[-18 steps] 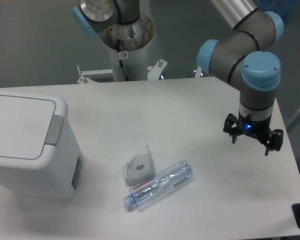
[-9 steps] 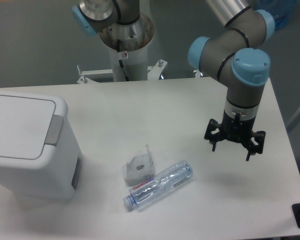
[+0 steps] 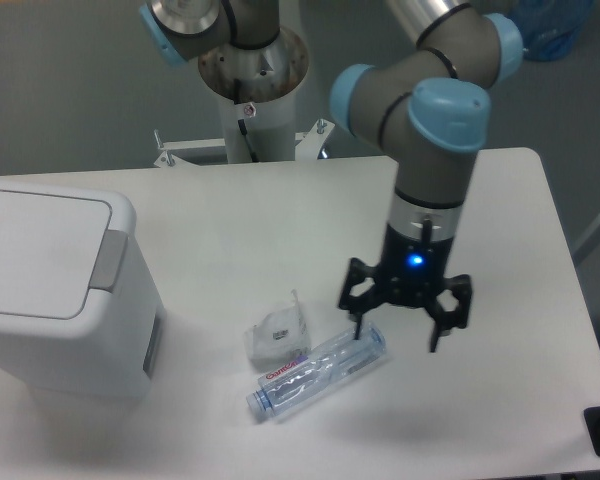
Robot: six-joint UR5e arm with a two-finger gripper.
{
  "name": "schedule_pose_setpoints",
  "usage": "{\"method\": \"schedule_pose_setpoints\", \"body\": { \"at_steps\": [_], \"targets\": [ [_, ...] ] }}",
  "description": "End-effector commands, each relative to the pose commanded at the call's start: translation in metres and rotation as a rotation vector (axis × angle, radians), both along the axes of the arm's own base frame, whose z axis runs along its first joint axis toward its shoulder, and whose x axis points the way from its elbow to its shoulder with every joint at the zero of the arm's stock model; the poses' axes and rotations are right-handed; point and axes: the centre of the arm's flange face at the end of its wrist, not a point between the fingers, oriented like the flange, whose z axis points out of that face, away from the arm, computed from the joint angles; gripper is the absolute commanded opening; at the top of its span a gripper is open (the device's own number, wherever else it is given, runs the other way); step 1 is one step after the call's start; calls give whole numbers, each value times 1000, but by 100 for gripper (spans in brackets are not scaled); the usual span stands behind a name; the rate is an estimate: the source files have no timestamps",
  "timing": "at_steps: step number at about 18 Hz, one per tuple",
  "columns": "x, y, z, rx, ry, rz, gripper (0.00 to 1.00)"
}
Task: Open the trash can
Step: 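Move the open gripper across the table toward the white trash bin, then lower the gripper fingers onto the lid edge of the white bin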
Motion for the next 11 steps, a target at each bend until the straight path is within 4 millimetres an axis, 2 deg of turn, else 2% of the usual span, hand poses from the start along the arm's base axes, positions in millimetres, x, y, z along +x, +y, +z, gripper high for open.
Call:
{"method": "schedule_pose_setpoints", "body": {
  "at_steps": [3, 5, 7, 11],
  "targets": [
    [33, 3, 25, 62, -27, -35, 100],
    [58, 6, 40, 79, -74, 9, 100],
    [68, 5, 42, 83, -103, 36, 100],
    [108, 17, 54, 91, -145, 47, 100]
  ]
}}
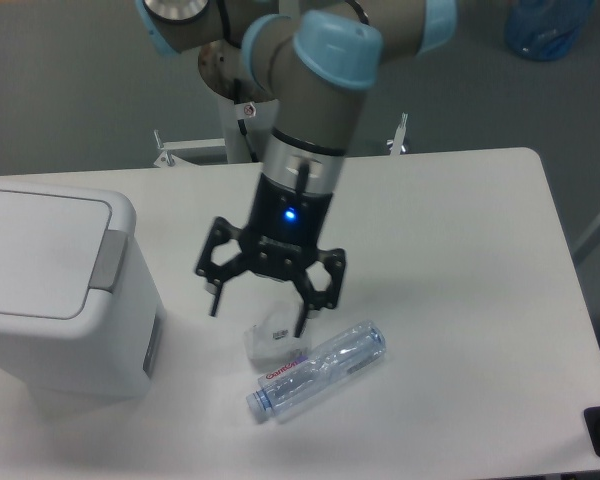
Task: Open the trash can
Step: 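Lower the gripper fingers onto the lid edge of the white bin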
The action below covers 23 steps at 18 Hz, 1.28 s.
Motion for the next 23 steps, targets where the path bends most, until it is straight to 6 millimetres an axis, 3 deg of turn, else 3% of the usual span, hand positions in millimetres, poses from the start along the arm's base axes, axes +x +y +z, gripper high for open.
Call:
{"method": "schedule_pose_setpoints", "body": {
  "at_steps": [4, 9, 18, 23],
  "targets": [
    [31, -2, -8, -16, -25, -21, 100],
    [56, -26, -29, -48, -49, -30, 100],
    [60, -23, -37, -63, -65, -33, 100],
    [61, -22, -25, -45, -53, -34, 100]
  ]
}}
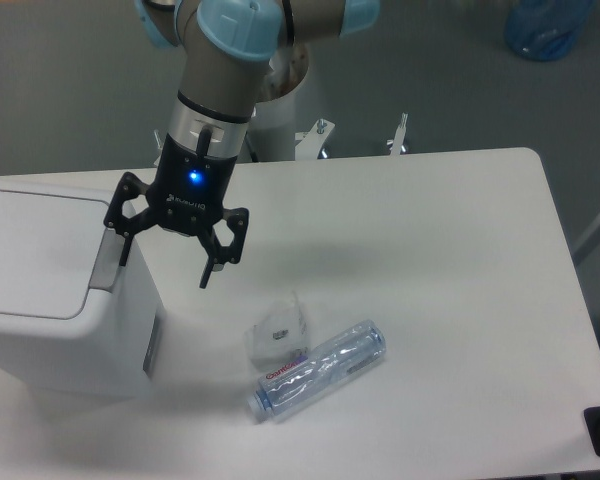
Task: Open the trash can
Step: 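Lower the gripper fingers onto the lid edge of the white bin, then push the bin lid open with the gripper fingers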
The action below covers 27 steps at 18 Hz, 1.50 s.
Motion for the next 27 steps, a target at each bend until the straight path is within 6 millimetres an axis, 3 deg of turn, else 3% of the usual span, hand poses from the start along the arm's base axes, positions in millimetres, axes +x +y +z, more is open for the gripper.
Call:
{"method": "schedule_pose_setpoints", "body": {
  "at_steps": [7, 22, 27],
  "targets": [
    [9, 7, -9, -15, -12, -16, 100],
    [6, 13, -18, -27, -21, -17, 100],
    [4, 13, 2, 1, 2, -16, 100]
  ]
}}
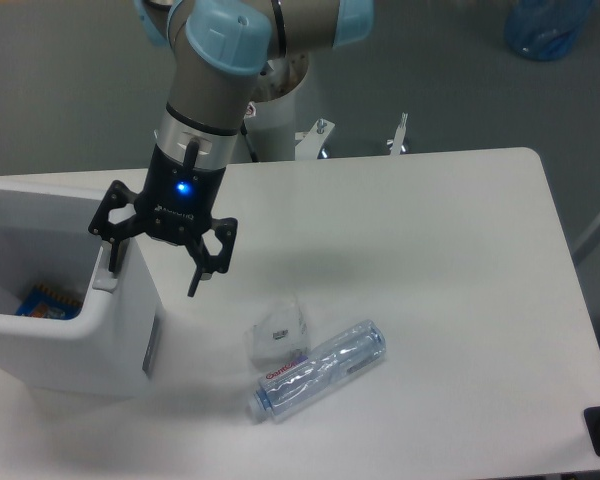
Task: Open the trash can
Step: 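Push the bin lid open with the gripper fingers, then lift the gripper away from the opened bin toward the table center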
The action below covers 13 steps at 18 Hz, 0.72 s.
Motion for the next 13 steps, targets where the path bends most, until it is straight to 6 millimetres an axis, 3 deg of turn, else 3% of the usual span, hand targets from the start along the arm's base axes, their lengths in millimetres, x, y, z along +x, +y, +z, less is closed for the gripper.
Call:
{"method": "schedule_pose_setpoints", "body": {
  "at_steps": [2, 5, 10, 13],
  "targets": [
    [-10, -1, 13, 19, 16, 15, 100],
    [-46, -11, 30, 45, 38, 70, 100],
    [-103, -12, 20, 40, 75, 101, 100],
    [-141, -28, 13, 34, 165, 46, 100]
  ]
}}
